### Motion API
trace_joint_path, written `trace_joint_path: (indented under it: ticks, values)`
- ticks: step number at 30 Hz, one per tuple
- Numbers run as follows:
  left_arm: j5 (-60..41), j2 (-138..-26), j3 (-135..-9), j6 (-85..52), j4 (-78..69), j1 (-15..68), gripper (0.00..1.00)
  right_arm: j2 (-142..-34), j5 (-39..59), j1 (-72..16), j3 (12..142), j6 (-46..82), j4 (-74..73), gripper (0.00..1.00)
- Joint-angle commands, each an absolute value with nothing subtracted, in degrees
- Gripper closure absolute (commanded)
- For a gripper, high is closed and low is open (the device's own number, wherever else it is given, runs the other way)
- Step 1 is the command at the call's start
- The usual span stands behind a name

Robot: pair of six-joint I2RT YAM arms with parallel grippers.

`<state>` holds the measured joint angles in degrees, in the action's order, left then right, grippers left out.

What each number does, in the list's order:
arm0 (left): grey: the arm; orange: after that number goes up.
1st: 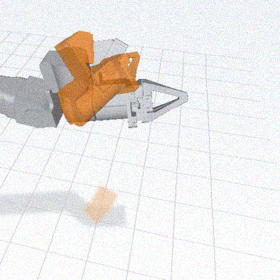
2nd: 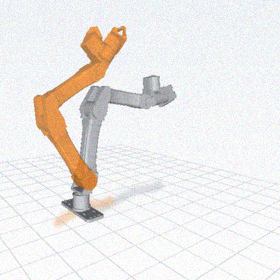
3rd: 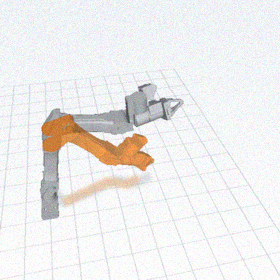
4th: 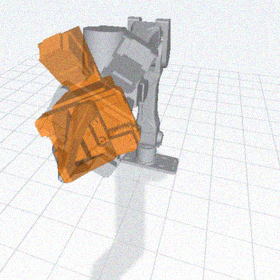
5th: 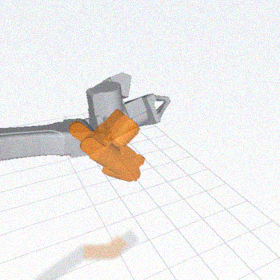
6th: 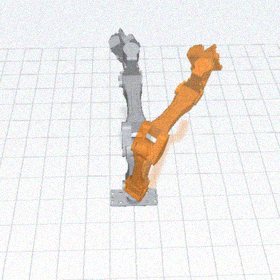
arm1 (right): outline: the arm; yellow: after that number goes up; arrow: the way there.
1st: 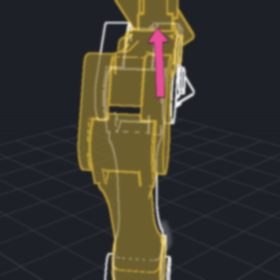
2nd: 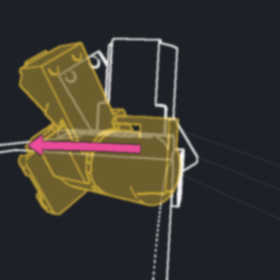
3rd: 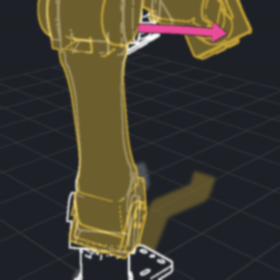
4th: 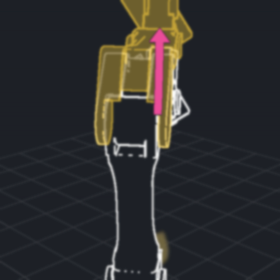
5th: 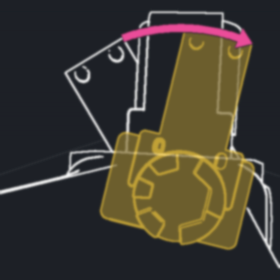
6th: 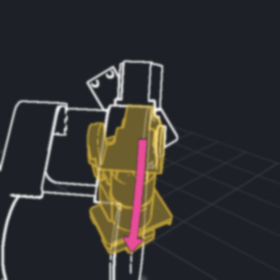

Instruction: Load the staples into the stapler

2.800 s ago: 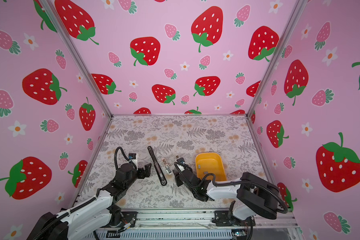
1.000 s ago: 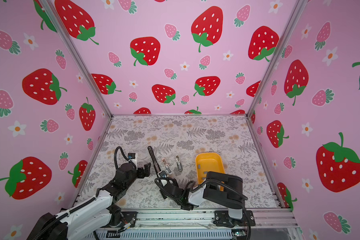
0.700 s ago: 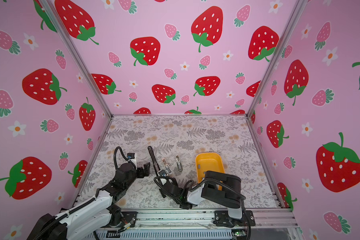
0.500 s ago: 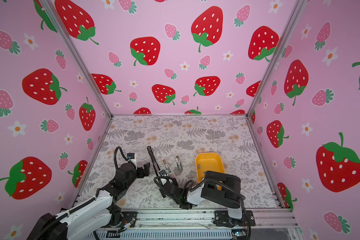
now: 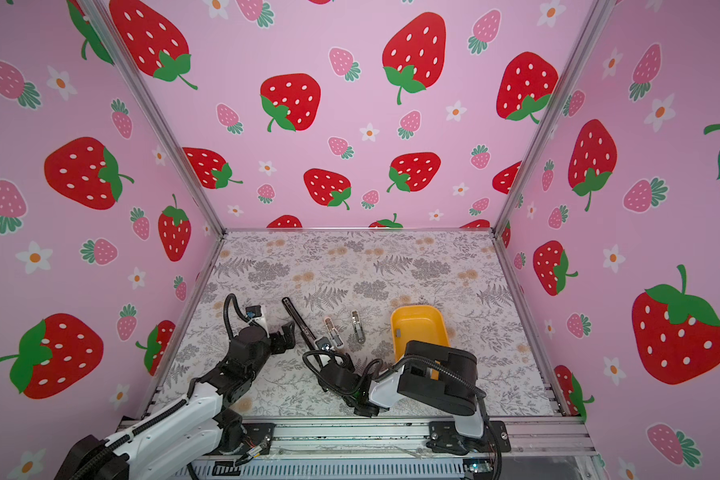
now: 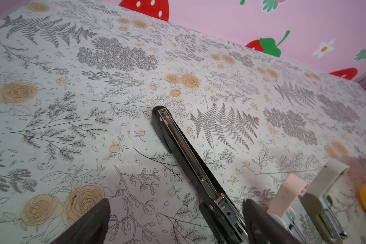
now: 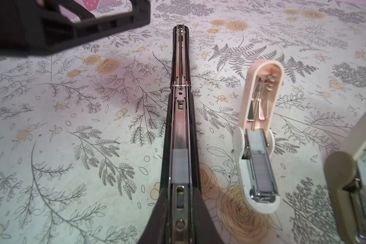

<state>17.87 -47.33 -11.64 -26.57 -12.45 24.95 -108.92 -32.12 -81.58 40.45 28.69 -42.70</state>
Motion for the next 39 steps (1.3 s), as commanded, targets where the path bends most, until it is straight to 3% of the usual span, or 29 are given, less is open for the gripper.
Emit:
trace_joint_path:
  ticks: [1, 4, 9, 14, 19, 39]
  values:
    - [14.56, -42.84, -15.06, -26.24, -8.34, 24.7, 0.01, -108.34, -33.66, -81.55, 39.93, 29.7, -41.92, 0.86]
    - [11.2, -39.68, -12.84, -28.95, -10.83, 24.7, 0.01, -106.98, -33.49, -81.56, 38.37, 30.0, -42.67, 0.88]
    - [20.49, -36.61, -13.55, -34.97, 0.46, 22.28, 0.01, -104.24, -33.32, -81.77, 34.72, 30.85, -44.64, 0.89]
    - [9.71, -35.72, -13.55, -44.11, 4.4, 16.24, 0.01, -103.13, -33.0, -82.72, 32.06, 30.43, -47.17, 0.89]
    - [7.12, -38.22, -14.87, -48.65, 6.63, 16.04, 0.01, -103.28, -33.43, -82.98, 31.5, 31.27, -48.0, 0.9]
    - [-3.28, -53.81, -13.59, -54.93, -13.09, 16.92, 0.01, -104.15, -27.53, -84.38, 32.35, 29.53, -52.79, 0.93]
